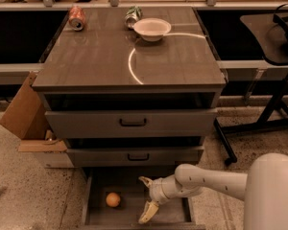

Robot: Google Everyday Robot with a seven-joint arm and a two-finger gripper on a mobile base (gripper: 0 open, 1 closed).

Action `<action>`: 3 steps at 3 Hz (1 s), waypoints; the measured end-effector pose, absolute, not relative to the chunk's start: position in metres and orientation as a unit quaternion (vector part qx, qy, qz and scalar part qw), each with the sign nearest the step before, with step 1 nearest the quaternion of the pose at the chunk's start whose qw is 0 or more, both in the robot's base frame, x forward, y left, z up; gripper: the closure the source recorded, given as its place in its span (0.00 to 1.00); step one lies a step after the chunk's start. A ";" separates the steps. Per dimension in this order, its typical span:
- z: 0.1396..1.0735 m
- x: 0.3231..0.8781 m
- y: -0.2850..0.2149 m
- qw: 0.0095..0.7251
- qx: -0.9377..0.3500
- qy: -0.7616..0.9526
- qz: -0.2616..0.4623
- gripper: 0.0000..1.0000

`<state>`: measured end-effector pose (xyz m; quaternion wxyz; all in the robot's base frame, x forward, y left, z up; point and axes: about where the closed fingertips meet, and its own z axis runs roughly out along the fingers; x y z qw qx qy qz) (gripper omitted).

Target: Pick orange from bottom drawer and place on counter

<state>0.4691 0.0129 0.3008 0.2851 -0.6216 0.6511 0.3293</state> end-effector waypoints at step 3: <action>0.258 0.480 0.043 0.303 -0.653 0.604 0.342 0.00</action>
Offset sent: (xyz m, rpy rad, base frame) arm 0.0131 0.0204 -0.0382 0.0504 -0.0472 0.0928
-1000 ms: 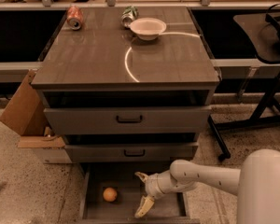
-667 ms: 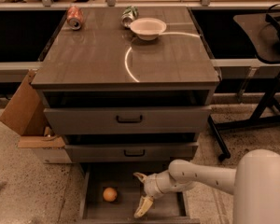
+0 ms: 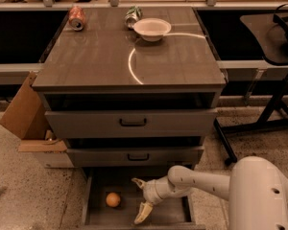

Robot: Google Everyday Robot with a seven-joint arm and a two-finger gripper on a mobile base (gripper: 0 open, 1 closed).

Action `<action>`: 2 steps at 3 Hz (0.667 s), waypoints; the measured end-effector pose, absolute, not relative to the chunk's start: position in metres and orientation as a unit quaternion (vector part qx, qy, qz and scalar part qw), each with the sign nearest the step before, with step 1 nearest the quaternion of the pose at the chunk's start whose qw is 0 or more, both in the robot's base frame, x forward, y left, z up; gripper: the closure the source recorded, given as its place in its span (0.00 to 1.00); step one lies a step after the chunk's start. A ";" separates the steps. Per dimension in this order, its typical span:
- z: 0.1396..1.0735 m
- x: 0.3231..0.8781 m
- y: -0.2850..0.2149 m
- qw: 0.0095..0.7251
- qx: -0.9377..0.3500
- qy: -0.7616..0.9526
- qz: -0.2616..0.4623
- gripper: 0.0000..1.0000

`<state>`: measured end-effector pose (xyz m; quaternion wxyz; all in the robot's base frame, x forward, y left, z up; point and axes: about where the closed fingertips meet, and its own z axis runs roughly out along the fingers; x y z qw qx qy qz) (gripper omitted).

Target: Pick orange from bottom drawer and place on counter

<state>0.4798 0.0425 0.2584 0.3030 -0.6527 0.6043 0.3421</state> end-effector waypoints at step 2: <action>0.251 0.479 0.046 0.306 -0.649 0.601 0.352 0.00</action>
Offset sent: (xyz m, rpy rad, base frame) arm 0.0026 0.0028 -0.0120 0.0326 0.0120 0.0022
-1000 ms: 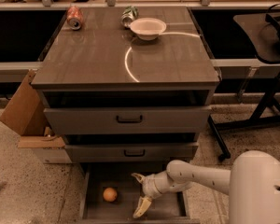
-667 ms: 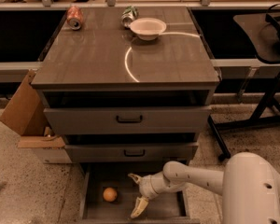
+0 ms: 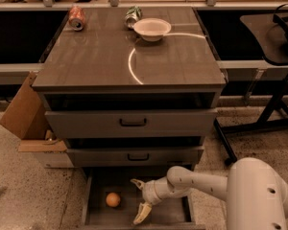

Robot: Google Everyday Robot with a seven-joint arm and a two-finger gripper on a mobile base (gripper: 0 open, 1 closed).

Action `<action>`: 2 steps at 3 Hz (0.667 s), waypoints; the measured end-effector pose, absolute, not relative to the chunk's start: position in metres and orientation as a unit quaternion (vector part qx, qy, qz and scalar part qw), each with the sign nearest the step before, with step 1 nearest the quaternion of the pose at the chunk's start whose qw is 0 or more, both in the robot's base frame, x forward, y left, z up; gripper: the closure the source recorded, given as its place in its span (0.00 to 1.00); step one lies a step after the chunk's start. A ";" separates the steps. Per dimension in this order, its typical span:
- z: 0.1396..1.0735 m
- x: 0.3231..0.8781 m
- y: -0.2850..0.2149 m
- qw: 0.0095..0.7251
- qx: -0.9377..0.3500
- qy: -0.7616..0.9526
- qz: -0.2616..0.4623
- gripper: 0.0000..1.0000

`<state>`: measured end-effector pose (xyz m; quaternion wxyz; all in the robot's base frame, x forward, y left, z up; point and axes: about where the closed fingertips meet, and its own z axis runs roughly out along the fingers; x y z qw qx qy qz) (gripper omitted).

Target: Pick orange from bottom drawer and place on counter

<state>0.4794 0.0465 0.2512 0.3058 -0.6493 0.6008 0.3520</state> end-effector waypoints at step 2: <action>0.201 0.503 0.072 0.344 -0.627 0.586 0.381 0.00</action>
Offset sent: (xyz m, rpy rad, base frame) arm 0.0358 0.0356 -0.0779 0.1583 -0.0052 -0.0301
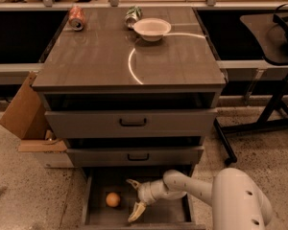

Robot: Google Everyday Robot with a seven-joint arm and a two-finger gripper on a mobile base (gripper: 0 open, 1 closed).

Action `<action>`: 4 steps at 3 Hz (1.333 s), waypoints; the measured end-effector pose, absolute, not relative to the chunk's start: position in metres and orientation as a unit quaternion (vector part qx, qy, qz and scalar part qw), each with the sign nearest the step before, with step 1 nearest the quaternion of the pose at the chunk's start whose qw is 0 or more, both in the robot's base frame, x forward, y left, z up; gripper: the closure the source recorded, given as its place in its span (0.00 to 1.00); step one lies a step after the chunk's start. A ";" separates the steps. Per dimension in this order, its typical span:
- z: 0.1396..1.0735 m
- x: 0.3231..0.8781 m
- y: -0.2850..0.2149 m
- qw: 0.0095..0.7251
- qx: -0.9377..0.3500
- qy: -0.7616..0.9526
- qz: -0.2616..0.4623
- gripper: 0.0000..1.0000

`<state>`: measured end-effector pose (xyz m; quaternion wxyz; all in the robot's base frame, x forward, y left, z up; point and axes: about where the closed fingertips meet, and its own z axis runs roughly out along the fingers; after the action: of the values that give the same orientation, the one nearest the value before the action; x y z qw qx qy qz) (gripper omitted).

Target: Pick orange from bottom drawer and place on counter

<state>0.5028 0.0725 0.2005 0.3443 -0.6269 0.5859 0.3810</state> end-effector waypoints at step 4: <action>0.184 0.512 0.094 0.364 -0.622 0.587 0.369 0.00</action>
Offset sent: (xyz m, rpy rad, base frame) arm 0.0083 0.0057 -0.0109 0.0385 -0.0025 -0.0327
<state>0.5116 0.0941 0.1842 0.3644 -0.6216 0.5872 0.3687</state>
